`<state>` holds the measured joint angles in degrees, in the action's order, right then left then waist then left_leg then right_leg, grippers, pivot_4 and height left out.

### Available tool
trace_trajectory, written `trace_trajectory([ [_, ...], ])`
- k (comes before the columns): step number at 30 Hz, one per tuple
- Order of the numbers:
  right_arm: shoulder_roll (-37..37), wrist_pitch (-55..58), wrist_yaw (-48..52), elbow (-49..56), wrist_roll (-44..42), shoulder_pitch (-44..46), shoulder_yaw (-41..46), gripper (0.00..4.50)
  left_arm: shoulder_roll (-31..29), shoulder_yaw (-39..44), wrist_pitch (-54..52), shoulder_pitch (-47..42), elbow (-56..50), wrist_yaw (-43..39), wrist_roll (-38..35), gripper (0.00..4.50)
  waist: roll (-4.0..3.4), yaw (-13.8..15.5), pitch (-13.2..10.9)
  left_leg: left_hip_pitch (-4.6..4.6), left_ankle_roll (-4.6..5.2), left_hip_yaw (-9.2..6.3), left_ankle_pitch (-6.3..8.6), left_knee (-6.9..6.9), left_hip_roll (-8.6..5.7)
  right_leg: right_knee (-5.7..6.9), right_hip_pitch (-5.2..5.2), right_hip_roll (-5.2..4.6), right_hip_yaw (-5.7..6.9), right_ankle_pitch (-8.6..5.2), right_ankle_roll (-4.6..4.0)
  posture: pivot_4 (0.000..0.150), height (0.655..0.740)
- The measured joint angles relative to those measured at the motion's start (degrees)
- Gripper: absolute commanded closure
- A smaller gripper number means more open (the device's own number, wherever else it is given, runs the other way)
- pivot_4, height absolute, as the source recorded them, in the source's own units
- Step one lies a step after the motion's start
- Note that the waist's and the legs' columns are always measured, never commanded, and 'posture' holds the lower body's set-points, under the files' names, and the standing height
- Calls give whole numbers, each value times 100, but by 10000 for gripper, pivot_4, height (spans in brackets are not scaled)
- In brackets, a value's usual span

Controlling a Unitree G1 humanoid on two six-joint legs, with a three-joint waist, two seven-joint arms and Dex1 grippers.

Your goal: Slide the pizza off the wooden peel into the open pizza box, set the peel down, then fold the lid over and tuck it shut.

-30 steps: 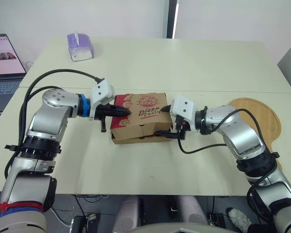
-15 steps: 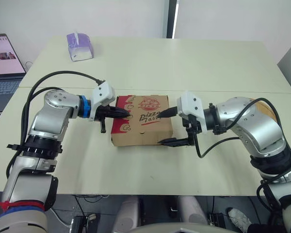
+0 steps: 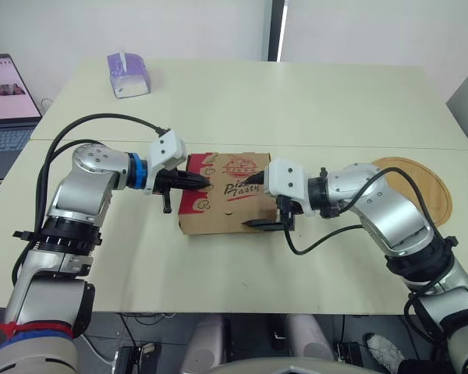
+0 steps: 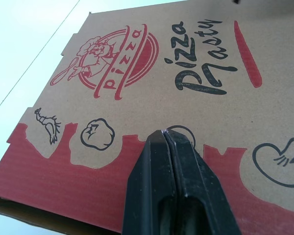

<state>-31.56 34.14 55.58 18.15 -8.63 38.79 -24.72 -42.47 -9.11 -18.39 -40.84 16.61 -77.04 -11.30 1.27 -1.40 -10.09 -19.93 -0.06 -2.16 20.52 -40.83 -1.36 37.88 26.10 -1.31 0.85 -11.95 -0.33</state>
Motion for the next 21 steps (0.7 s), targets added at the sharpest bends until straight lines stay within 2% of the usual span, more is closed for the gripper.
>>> trace_trajectory([
  [14, 4, -314, 72, -188, 283, -161, -119, 288, 2, 0, -19, -59, 30, -9, 5, 45000, 0, -6, 0, 0, 2, 0, 1, 0, 0, 0, 0, 0, 1, 0, 0, 1500, 7400],
  [21, 260, -538, -220, -543, 489, -159, -102, 288, 10, 0, -89, -110, 55, -28, 0, 45000, 0, -8, 0, 0, -1, 0, -1, 0, 0, 1, 1, 1, 0, 0, 0, 1500, 7400],
])
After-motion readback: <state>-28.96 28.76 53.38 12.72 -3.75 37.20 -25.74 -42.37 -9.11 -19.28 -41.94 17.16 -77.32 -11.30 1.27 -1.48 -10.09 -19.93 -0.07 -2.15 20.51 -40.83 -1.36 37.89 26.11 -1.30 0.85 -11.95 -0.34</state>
